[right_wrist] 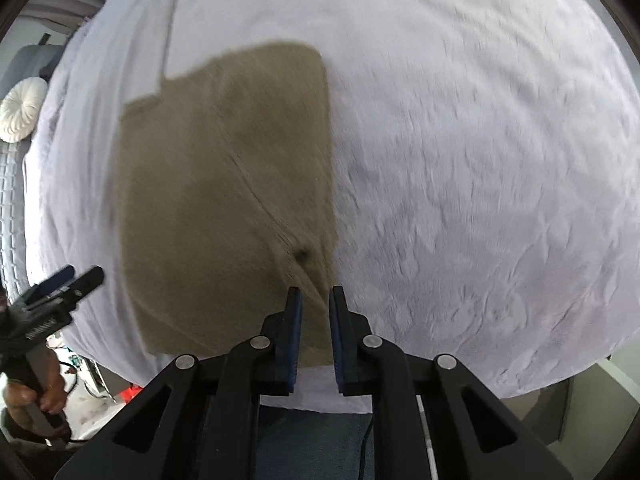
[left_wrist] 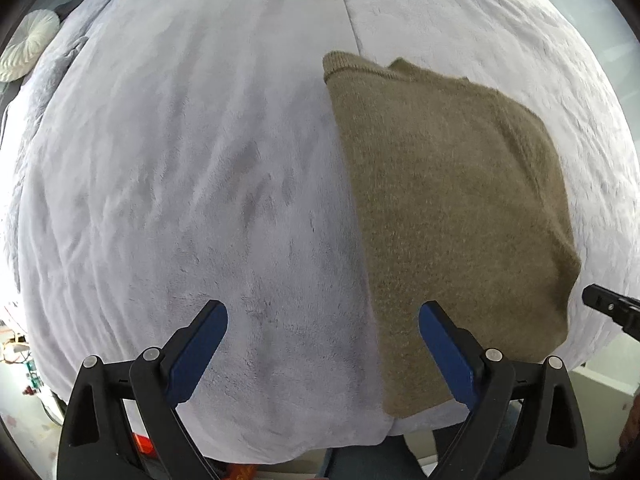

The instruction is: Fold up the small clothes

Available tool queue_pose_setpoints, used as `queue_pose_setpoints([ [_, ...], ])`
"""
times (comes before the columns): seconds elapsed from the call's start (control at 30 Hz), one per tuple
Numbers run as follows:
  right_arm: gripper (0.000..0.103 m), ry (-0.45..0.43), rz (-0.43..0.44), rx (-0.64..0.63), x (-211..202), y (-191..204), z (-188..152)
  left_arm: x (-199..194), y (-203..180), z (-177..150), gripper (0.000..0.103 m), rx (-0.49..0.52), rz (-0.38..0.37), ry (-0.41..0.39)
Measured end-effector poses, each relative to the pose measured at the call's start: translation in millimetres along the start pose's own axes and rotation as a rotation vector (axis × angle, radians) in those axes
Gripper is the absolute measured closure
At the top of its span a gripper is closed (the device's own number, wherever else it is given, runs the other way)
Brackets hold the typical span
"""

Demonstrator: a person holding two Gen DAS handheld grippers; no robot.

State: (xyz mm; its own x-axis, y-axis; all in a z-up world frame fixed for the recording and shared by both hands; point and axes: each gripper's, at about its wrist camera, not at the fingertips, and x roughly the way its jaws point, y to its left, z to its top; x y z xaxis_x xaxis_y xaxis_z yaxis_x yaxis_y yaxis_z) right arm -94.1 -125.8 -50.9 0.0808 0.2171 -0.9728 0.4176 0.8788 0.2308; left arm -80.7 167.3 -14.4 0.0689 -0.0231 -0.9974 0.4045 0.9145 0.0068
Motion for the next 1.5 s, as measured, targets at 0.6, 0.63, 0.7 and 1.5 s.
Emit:
queue_pose_setpoints([
  [0.6,0.011,-0.107,-0.15,-0.104,-31.0,57.7,31.8,-25.6,-1.6,17.2,0.006,-0.057,0.008,-0.058],
  [0.63,0.003,-0.114,-0.153,-0.1,-32.1,56.6,32.6,-25.3,-2.0,17.3,0.006,-0.055,0.008,-0.056],
  [0.7,0.0,-0.126,-0.166,-0.097,-33.3,57.2,33.2,-24.6,-3.1,17.4,0.006,-0.053,0.011,-0.055],
  [1.5,0.0,-0.13,-0.185,-0.093,-39.6,56.8,32.3,-25.6,-3.8,17.7,0.006,-0.061,0.011,-0.058],
])
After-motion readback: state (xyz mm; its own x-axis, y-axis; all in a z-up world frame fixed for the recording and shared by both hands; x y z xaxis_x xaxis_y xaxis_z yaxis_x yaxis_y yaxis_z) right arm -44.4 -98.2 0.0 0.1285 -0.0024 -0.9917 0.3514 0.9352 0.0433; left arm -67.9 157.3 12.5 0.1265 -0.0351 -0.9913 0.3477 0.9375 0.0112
